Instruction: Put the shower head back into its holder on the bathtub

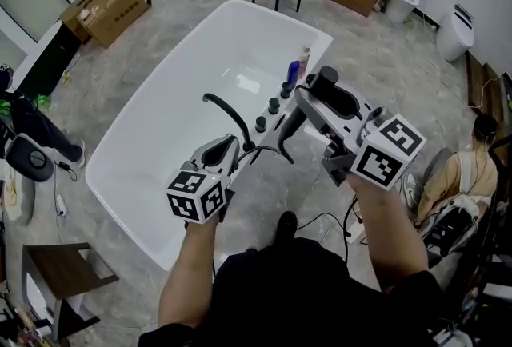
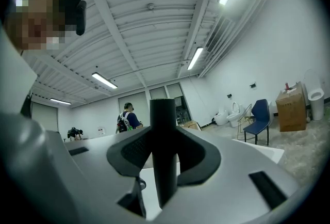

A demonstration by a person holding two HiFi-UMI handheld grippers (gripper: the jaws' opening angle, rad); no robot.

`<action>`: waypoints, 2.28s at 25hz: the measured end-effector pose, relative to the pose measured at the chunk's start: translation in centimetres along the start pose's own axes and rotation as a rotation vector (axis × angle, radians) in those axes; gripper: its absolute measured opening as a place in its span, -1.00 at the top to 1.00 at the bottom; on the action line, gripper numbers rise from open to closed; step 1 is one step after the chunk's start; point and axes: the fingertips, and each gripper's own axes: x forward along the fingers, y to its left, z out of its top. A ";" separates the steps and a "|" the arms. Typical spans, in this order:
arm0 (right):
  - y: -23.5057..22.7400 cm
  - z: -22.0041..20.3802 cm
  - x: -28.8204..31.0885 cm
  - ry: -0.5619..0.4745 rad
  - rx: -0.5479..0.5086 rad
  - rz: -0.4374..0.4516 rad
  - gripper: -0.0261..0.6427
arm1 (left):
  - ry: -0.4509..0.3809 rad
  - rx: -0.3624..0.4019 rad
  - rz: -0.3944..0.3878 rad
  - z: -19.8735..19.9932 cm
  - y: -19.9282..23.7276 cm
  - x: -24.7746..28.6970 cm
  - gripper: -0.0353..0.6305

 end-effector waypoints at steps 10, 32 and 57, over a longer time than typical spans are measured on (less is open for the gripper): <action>1.3 -1.4 4.1 0.033 -0.008 0.029 0.48 | -0.021 -0.001 0.031 0.8 3.9 -1.6 0.85; 16.1 -2.9 18.3 0.034 -0.089 0.077 0.48 | -0.090 -0.019 0.003 0.9 16.5 -12.3 0.85; 22.0 0.4 23.8 0.013 -0.142 0.263 0.49 | -0.189 -0.117 0.183 0.6 22.3 -18.3 0.85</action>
